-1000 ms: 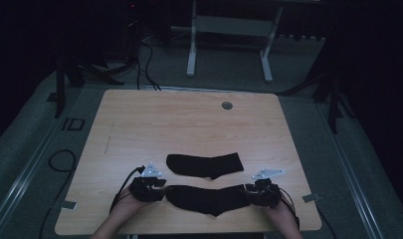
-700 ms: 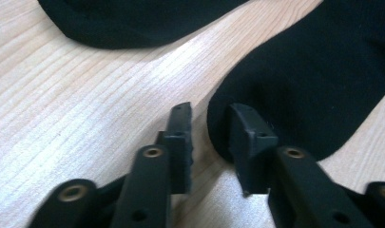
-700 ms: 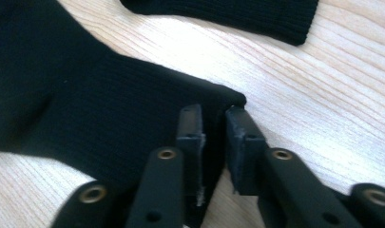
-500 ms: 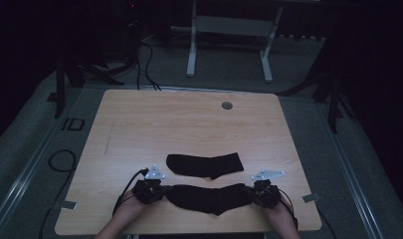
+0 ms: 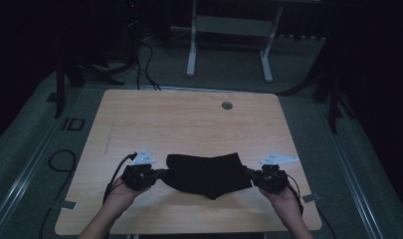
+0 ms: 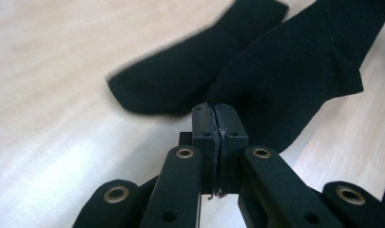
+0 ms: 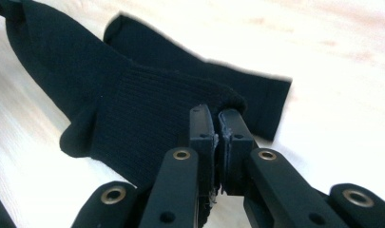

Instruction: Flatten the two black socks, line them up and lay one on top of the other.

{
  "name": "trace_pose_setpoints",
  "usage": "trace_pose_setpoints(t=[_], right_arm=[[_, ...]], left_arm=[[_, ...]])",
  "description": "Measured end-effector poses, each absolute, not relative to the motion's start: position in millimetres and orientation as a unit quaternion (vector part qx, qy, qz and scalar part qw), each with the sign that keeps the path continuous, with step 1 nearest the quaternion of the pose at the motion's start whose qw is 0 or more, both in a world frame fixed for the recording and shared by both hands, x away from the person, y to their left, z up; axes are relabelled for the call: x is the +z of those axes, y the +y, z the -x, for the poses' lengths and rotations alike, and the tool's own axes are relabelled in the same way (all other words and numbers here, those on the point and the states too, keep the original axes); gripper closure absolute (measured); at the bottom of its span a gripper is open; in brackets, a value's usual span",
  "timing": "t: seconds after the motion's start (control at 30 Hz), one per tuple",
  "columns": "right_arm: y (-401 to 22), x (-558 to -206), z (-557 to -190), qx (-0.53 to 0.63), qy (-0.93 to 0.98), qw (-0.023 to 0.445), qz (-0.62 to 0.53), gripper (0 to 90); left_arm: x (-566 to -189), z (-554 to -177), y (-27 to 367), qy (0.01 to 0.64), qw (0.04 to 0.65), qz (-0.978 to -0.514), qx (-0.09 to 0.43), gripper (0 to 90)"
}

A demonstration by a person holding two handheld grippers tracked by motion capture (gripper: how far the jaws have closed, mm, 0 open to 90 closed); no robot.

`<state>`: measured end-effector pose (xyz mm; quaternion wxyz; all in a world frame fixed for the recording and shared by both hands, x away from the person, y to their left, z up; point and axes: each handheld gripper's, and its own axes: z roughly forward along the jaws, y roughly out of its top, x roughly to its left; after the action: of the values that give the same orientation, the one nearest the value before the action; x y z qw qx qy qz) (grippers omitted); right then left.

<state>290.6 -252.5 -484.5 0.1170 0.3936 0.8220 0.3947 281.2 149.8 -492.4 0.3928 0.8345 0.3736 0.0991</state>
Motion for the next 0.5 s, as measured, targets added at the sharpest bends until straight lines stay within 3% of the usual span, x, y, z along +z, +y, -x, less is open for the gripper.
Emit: trace_pose_setpoints(t=[0.3,0.5], right_arm=[[-251.1,-449.9,-328.4,0.41,0.812,0.132,-0.394,85.7],[-245.5,-463.1,-357.0,0.399,0.812,0.114,-0.411,85.7]], left_arm=[[-463.6,-312.4,153.9,0.384,0.4,-0.825,0.107,88.5],[-473.3,-337.0,155.1,0.406,0.387,-0.823,0.091,88.5]])
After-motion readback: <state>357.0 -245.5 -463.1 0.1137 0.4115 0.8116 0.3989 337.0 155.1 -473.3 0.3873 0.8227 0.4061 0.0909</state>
